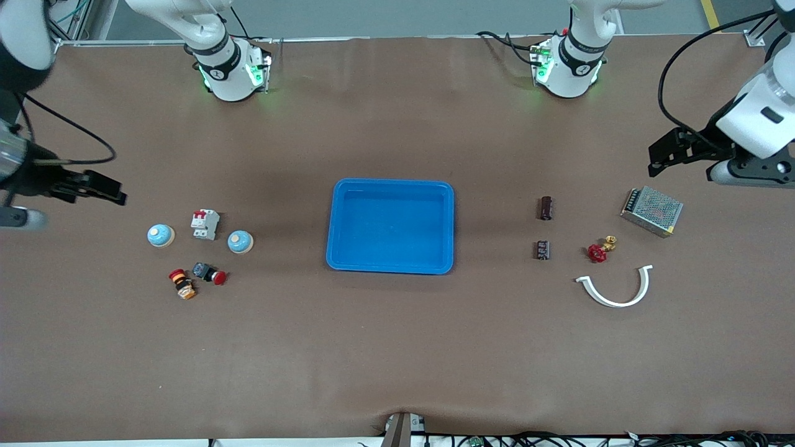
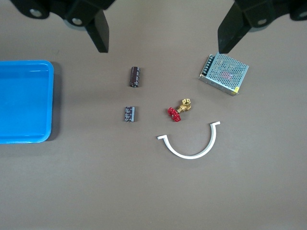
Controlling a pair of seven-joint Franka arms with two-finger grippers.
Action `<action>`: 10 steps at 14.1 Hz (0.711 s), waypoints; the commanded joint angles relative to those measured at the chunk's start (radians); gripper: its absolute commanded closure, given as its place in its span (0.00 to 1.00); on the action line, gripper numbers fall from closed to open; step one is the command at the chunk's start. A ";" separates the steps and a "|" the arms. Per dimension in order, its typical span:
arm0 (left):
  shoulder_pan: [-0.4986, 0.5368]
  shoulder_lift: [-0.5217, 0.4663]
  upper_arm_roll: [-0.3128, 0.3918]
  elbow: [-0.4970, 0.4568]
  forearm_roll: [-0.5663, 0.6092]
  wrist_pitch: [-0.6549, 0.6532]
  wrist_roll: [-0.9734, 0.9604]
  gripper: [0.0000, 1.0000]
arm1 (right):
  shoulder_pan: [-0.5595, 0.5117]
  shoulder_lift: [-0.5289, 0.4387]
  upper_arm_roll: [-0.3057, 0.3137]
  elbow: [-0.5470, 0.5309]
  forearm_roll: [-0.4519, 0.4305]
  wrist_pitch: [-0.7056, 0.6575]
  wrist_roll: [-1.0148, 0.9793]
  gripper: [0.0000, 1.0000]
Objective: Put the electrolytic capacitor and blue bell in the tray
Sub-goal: 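Reach the right gripper to the blue bell while the left gripper reaches capacitor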
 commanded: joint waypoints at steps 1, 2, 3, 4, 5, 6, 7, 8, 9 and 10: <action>-0.001 -0.011 -0.019 -0.060 0.002 0.054 -0.019 0.00 | 0.055 0.002 -0.004 -0.081 -0.005 0.074 0.090 0.00; 0.000 -0.013 -0.028 -0.077 0.002 0.060 -0.026 0.00 | 0.073 0.003 -0.004 -0.118 -0.005 0.107 0.103 0.00; 0.000 -0.014 -0.029 -0.098 0.003 0.074 -0.031 0.00 | 0.085 0.003 -0.004 -0.153 -0.005 0.140 0.113 0.00; 0.000 -0.019 -0.042 -0.129 0.003 0.109 -0.040 0.00 | 0.095 0.003 -0.004 -0.186 -0.005 0.176 0.130 0.00; 0.002 -0.023 -0.054 -0.156 0.003 0.143 -0.066 0.00 | 0.101 0.003 -0.004 -0.212 -0.005 0.199 0.133 0.00; 0.002 -0.025 -0.061 -0.181 0.003 0.160 -0.078 0.00 | 0.104 0.003 -0.004 -0.236 -0.005 0.228 0.133 0.00; 0.002 -0.025 -0.071 -0.199 0.003 0.166 -0.079 0.00 | 0.103 0.003 -0.004 -0.265 -0.007 0.266 0.132 0.00; 0.002 -0.026 -0.075 -0.221 0.002 0.180 -0.086 0.00 | 0.102 0.003 -0.004 -0.296 -0.007 0.298 0.133 0.00; 0.002 -0.033 -0.078 -0.244 0.002 0.198 -0.095 0.00 | 0.104 0.003 -0.004 -0.328 -0.007 0.334 0.132 0.00; 0.003 -0.043 -0.089 -0.276 0.002 0.221 -0.103 0.00 | 0.107 0.003 -0.005 -0.362 -0.009 0.373 0.130 0.00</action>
